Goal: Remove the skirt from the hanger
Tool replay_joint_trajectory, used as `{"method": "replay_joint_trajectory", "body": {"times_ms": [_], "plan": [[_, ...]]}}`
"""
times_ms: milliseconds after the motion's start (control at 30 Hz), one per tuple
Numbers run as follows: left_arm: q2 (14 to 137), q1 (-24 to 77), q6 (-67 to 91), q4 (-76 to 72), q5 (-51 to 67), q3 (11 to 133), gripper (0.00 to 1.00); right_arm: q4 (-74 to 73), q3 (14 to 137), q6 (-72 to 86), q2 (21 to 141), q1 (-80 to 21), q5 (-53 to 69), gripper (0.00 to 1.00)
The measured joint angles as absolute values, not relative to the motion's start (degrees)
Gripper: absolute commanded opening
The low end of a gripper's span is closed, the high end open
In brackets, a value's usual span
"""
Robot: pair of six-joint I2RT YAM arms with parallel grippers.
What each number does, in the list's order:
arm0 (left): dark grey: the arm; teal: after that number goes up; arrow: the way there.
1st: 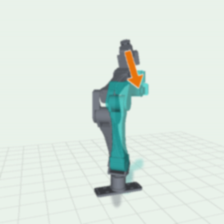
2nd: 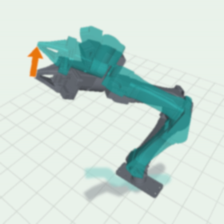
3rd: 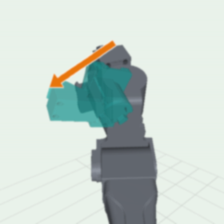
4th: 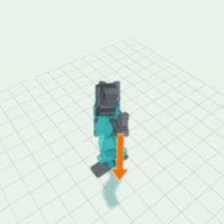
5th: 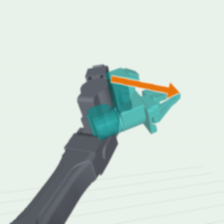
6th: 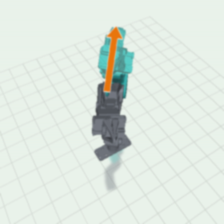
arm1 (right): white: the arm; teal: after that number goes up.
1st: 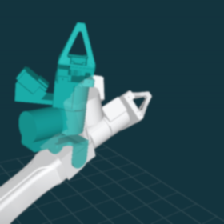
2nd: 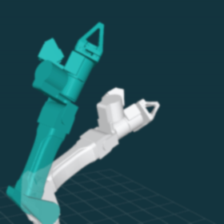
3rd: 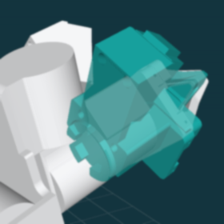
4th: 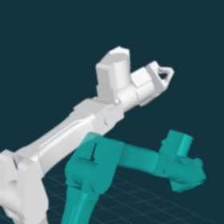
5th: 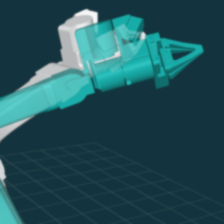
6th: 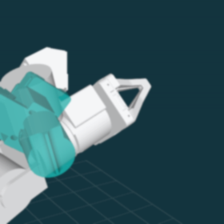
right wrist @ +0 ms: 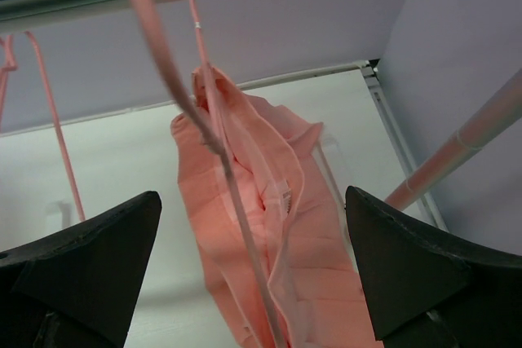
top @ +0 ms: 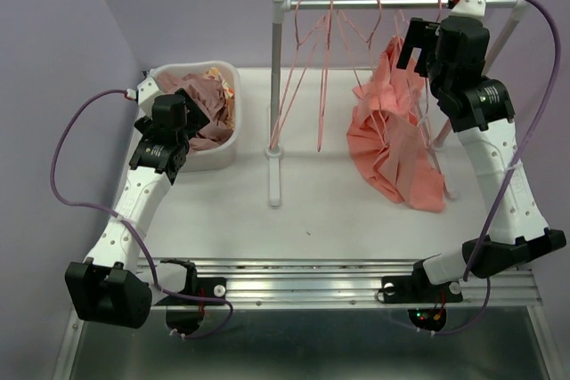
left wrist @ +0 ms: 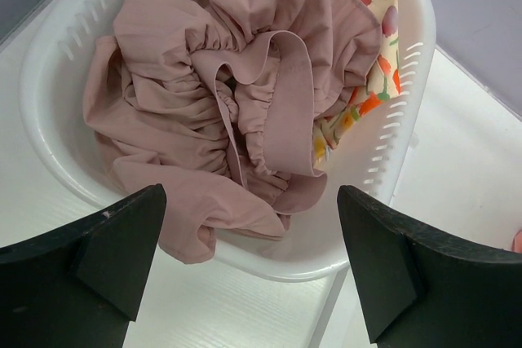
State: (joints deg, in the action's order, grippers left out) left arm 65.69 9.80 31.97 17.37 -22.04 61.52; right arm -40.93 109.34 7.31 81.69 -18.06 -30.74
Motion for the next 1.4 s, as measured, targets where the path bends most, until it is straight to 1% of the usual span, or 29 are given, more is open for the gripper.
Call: {"method": "replay_joint_trajectory", "body": {"times_ms": [100,167,200,300,333,367,400,533,633,700,733,767,800,867,900,933,1233,1400], "plan": [[65.7,9.8,31.9,17.4,-22.0,61.5,0.99,-40.9,109.4,6.9,82.9,-15.2,-29.1,1.0],[65.7,9.8,31.8,17.3,-22.0,61.5,0.99,-40.9,109.4,6.5,84.0,-14.0,-27.7,0.96],[65.7,9.8,31.8,17.3,-22.0,61.5,0.99,-40.9,109.4,6.3,84.5,-13.6,-26.9,0.89],[65.7,10.0,31.8,17.3,-21.8,61.5,0.99,-40.9,109.4,5.8,85.6,-12.8,-24.8,0.75],[65.7,10.0,31.7,17.3,-21.8,61.5,0.99,-40.7,109.2,5.8,85.6,-12.7,-23.9,0.68],[65.7,10.0,31.8,17.3,-21.8,61.5,0.99,-40.7,108.9,5.8,85.6,-12.7,-23.4,0.63],[65.7,10.0,31.7,17.3,-21.8,61.5,0.99,-40.6,108.9,5.7,85.6,-12.7,-22.6,0.56],[65.7,10.0,31.7,17.0,-21.8,61.5,0.99,-39.5,107.8,5.3,85.4,-12.7,-20.7,0.44],[65.7,10.0,31.7,16.9,-21.9,61.5,0.99,-39.0,106.8,5.1,85.3,-12.7,-19.9,0.33],[65.7,10.0,31.7,16.9,-21.9,61.5,0.99,-38.9,106.6,5.0,85.2,-12.6,-19.6,0.3],[65.7,10.0,31.7,16.9,-22.1,61.5,0.99,-38.8,106.5,4.9,85.1,-12.4,-19.3,0.23],[65.7,10.0,31.7,17.0,-22.3,61.5,0.99,-38.7,106.3,4.8,85.0,-12.4,-19.1,0.2],[65.7,10.0,31.7,17.0,-22.5,61.5,0.99,-38.6,106.2,4.8,84.9,-12.3,-19.0,0.12],[65.7,10.0,31.7,17.0,-22.8,61.5,0.99,-38.6,106.1,4.4,84.8,-12.1,-18.7,0.07],[65.7,10.0,31.7,17.0,-22.8,61.5,0.99,-38.6,106.1,4.4,84.8,-12.0,-18.4,0.06],[65.7,10.0,31.7,17.0,-22.8,61.5,0.99,-38.6,106.1,4.2,84.8,-12.0,-18.2,0.01],[65.7,10.0,31.7,17.0,-22.9,61.5,0.99,-38.8,106.5,2.3,84.8,-12.0,-17.5,0.01],[65.7,10.0,31.7,17.0,-22.9,61.5,0.99,-40.0,108.8,-0.1,84.8,-12.0,-17.3,0.01]]}}
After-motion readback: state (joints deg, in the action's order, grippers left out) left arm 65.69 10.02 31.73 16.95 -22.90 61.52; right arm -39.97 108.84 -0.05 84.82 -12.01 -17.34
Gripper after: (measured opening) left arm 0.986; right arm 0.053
